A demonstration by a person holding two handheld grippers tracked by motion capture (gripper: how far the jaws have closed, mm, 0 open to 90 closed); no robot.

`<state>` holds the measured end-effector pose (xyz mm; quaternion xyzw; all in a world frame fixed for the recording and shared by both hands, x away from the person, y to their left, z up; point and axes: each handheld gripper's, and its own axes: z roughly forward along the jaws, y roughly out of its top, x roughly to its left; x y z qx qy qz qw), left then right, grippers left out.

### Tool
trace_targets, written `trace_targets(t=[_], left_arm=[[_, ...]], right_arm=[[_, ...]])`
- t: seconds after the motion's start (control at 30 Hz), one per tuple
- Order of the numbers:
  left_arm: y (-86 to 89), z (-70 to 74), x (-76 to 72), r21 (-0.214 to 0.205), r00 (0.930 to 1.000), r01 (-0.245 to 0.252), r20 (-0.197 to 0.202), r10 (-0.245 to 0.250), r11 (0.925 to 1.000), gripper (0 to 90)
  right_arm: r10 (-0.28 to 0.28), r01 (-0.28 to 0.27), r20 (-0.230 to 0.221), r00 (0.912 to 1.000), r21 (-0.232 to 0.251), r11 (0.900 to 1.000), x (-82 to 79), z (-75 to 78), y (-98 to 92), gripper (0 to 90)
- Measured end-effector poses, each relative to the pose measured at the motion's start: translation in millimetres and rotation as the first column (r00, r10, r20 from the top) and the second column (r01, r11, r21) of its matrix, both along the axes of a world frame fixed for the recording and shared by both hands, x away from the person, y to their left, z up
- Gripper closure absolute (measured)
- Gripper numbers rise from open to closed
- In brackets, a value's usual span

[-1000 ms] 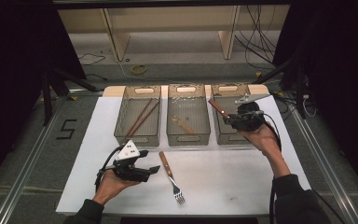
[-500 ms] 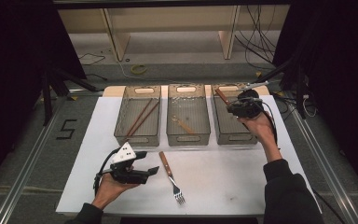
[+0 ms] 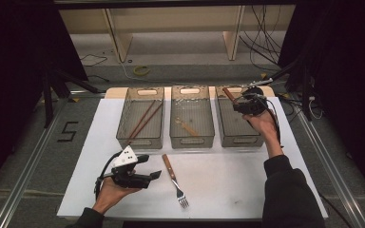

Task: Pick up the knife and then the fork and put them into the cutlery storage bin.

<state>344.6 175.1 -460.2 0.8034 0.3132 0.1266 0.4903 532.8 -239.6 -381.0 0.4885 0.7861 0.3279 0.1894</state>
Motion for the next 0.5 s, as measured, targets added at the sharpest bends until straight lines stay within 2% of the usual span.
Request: trace_targets(t=[0.17,0.5], left_arm=[[-1.3,-0.8,-0.5,0.0,1.0,0.002,0.001,-0.002,1.0,22.7],[-1.6,-1.9,-0.4,0.002,1.0,0.01,-0.001,-0.01,1.0,22.7]], right_arm=[[-0.022,0.022,-0.021,0.9995,-0.004,0.9997,6.0,-5.4,-0.3,77.9],[-0.033,0.033,-0.044,0.9985,-0.014,0.9994,15.6,-15.5,6.3,77.8]])
